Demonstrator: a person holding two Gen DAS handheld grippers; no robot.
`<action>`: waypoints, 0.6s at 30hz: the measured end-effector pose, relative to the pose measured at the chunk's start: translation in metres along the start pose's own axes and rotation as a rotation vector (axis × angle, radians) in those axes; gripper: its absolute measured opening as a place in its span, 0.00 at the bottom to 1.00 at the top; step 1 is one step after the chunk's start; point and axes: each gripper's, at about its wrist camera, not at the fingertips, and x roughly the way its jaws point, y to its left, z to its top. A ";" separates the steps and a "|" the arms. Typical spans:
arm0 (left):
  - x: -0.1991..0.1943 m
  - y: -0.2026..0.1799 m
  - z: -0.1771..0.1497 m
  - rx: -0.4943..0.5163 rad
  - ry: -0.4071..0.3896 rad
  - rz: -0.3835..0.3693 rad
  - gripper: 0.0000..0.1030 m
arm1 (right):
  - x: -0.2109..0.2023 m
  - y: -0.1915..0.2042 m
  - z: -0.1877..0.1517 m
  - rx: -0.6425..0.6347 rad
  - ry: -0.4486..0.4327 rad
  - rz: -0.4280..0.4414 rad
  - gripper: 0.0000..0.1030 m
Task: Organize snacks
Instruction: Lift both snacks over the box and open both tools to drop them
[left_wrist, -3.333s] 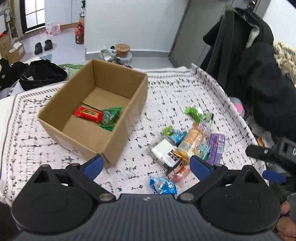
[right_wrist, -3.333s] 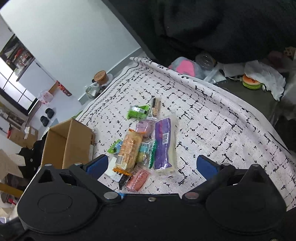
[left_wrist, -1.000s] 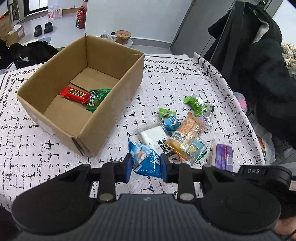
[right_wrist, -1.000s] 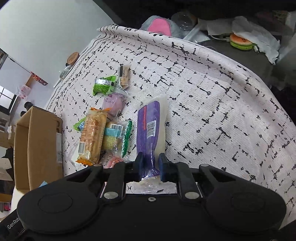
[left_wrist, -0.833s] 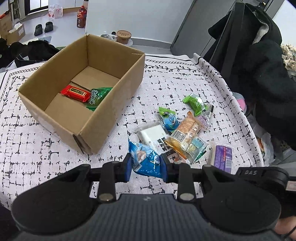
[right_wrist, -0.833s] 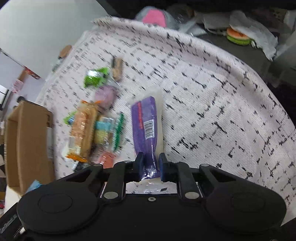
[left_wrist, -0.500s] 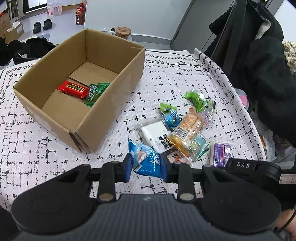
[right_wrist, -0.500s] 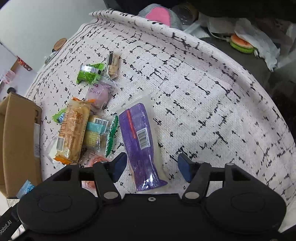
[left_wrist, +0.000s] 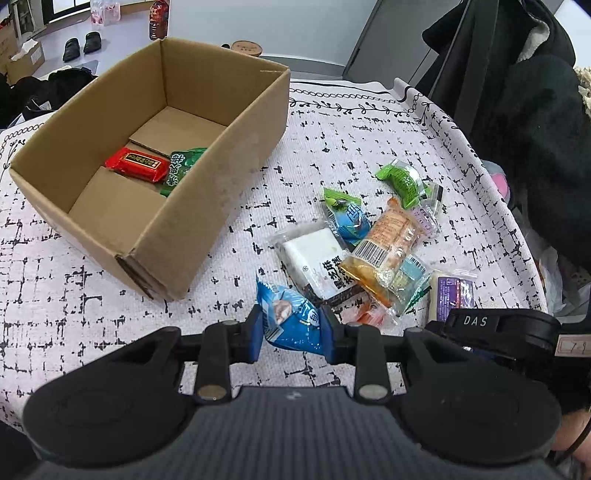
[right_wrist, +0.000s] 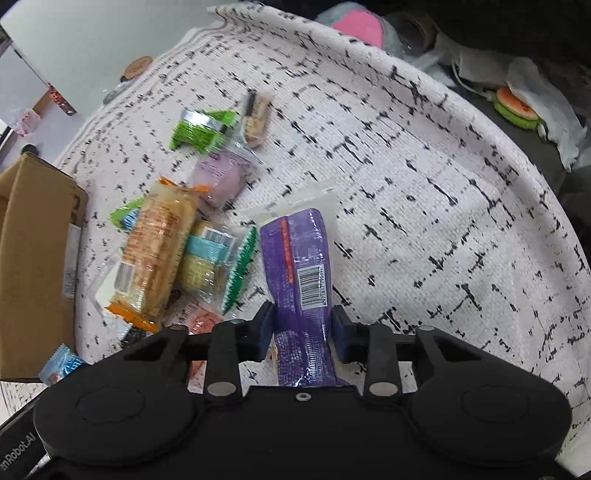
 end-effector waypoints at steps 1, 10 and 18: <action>-0.001 0.000 0.000 0.002 -0.001 0.001 0.29 | -0.002 0.000 0.000 0.004 -0.007 0.007 0.29; -0.015 -0.004 0.005 0.033 -0.032 0.008 0.29 | -0.033 -0.006 0.004 0.068 -0.104 0.100 0.28; -0.030 -0.011 0.011 0.065 -0.072 0.014 0.29 | -0.060 0.003 0.006 0.066 -0.204 0.223 0.28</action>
